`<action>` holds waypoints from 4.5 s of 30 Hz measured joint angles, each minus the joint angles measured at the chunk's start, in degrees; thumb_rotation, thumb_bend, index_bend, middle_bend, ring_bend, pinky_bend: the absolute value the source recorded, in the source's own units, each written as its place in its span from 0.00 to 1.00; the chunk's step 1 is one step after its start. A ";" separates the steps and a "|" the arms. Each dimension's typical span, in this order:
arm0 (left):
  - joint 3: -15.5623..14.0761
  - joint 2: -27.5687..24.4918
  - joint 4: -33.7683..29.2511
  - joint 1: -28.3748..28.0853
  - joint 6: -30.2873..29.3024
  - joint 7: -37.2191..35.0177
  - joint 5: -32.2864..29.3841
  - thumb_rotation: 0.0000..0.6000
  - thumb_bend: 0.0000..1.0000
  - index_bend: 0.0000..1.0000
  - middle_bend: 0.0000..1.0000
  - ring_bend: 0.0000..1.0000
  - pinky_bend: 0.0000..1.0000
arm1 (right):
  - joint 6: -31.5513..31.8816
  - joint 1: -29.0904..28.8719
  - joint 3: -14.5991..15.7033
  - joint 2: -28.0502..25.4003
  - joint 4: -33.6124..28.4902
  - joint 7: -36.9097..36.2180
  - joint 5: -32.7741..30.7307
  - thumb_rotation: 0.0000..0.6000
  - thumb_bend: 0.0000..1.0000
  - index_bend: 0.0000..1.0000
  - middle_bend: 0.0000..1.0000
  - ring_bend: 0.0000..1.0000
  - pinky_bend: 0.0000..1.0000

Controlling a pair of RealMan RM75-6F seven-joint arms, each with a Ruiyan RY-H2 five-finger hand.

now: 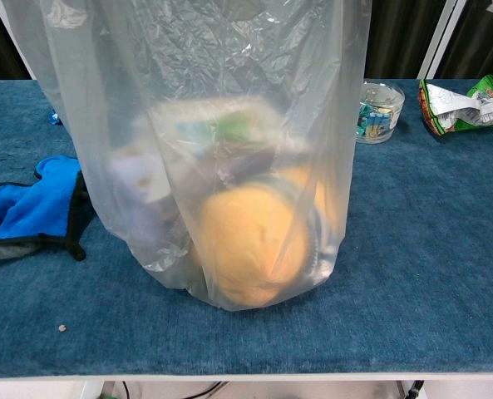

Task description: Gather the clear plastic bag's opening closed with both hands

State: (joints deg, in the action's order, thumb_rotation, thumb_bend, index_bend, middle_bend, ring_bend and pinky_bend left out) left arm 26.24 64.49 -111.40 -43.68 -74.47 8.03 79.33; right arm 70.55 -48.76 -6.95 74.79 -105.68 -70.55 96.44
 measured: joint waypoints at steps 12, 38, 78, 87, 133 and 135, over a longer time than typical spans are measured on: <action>0.62 -3.05 -3.79 -0.59 1.10 3.76 -1.95 0.71 0.03 0.05 0.15 0.06 0.13 | -4.18 -2.62 -2.72 3.46 -0.66 4.70 -2.89 0.95 0.12 0.00 0.06 0.00 0.00; 0.77 -5.13 -5.11 -3.48 4.53 6.49 -6.00 0.71 0.03 0.05 0.15 0.06 0.13 | -10.81 -6.84 -7.52 7.83 0.27 7.53 -8.22 0.95 0.13 0.01 0.10 0.00 0.00; 1.68 -15.05 -0.01 -11.85 31.05 -9.24 -30.72 0.70 0.03 0.05 0.15 0.06 0.13 | -11.59 -7.82 -7.71 3.90 -3.64 -0.16 -5.46 0.95 0.14 0.41 0.43 0.22 0.20; -0.64 -14.43 2.52 -11.34 31.83 -11.05 -29.41 0.70 0.03 0.05 0.15 0.06 0.14 | -10.73 -7.41 -8.62 1.87 -4.91 -3.48 -6.02 0.95 0.14 0.43 0.45 0.24 0.24; -3.83 -10.06 16.16 19.50 1.49 -67.18 -5.37 1.00 0.15 0.07 0.16 0.08 0.19 | -9.89 -6.71 -23.49 -4.15 -9.74 7.29 -18.42 0.95 0.15 0.42 0.44 0.23 0.20; -3.78 -8.31 17.81 21.24 -0.31 -68.63 -7.05 1.00 0.15 0.07 0.17 0.08 0.19 | -10.04 -6.61 -24.25 -4.95 -10.22 7.85 -19.10 0.95 0.15 0.42 0.44 0.23 0.19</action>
State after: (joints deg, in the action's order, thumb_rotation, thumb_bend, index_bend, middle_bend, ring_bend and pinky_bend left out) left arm 22.45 56.18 -93.59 -22.43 -74.78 -60.61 72.27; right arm 60.51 -55.37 -31.20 69.84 -115.90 -62.70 77.35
